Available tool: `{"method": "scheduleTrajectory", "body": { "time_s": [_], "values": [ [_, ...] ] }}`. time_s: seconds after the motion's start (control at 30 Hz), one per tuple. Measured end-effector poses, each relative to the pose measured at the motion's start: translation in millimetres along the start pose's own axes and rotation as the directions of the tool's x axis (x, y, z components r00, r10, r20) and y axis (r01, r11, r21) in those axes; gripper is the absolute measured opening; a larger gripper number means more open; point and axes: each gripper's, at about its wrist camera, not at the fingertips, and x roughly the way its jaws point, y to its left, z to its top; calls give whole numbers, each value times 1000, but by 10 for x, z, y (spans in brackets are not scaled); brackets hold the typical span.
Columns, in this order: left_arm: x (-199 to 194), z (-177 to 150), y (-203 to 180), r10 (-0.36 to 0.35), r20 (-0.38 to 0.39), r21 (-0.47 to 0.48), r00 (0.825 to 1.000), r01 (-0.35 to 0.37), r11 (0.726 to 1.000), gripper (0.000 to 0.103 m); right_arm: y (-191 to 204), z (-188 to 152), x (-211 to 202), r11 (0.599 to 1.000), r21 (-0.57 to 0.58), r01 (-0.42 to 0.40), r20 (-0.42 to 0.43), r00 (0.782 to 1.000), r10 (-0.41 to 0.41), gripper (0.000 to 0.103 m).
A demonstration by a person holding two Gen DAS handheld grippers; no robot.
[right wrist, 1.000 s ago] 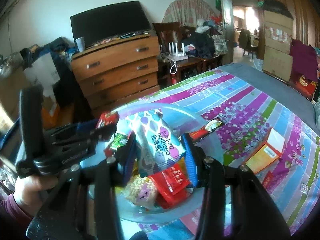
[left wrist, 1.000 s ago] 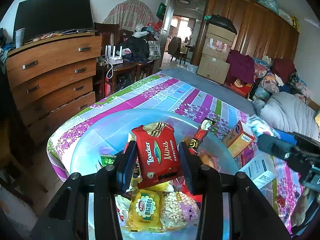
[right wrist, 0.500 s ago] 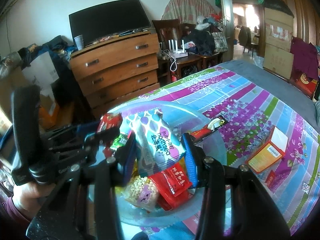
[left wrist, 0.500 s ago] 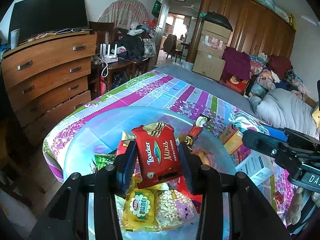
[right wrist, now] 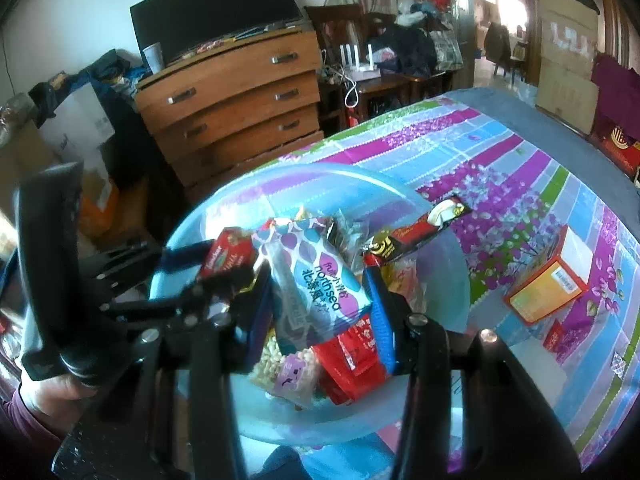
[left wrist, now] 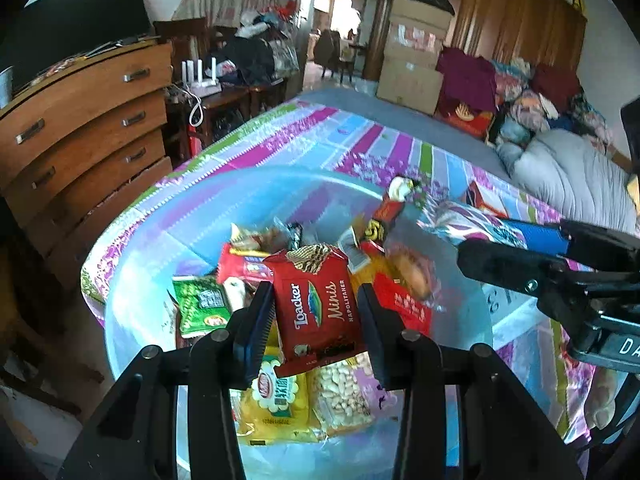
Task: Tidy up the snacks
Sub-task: 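Carry both held packets over the basin and open both tools to release them, then move both open tools away from the basin back over the bed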
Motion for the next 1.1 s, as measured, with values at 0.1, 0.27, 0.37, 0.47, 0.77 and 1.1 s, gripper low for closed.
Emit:
{"method": "scheduleTrajectory", "body": {
  "time_s": [0.1,0.27,0.37,0.47,0.77,1.1],
  "values": [
    [48,-44,-49,0,-17,16,1000,0,1000,43,-18,-17,24,1000,7,1,-9,1000,-1,45],
    [76,-58,-36,2,-20,16,1000,-2,1000,43,-20,-21,30,1000,9,2,-11,1000,-2,45],
    [81,-56,-31,3,-20,15,1000,-3,1000,43,-23,-24,41,1000,10,2,-13,1000,-2,45],
    [97,-55,-14,6,-20,11,1000,-6,1000,43,-27,-31,46,1000,9,1,-14,1000,-1,46],
    [118,-73,43,19,-26,-14,999,-19,1000,57,-14,-56,94,1000,10,-6,-24,1000,6,49],
    [79,-96,78,19,-18,-42,1000,-19,999,66,-14,-103,-14,1000,28,-12,4,1000,12,51]
  ]
}}
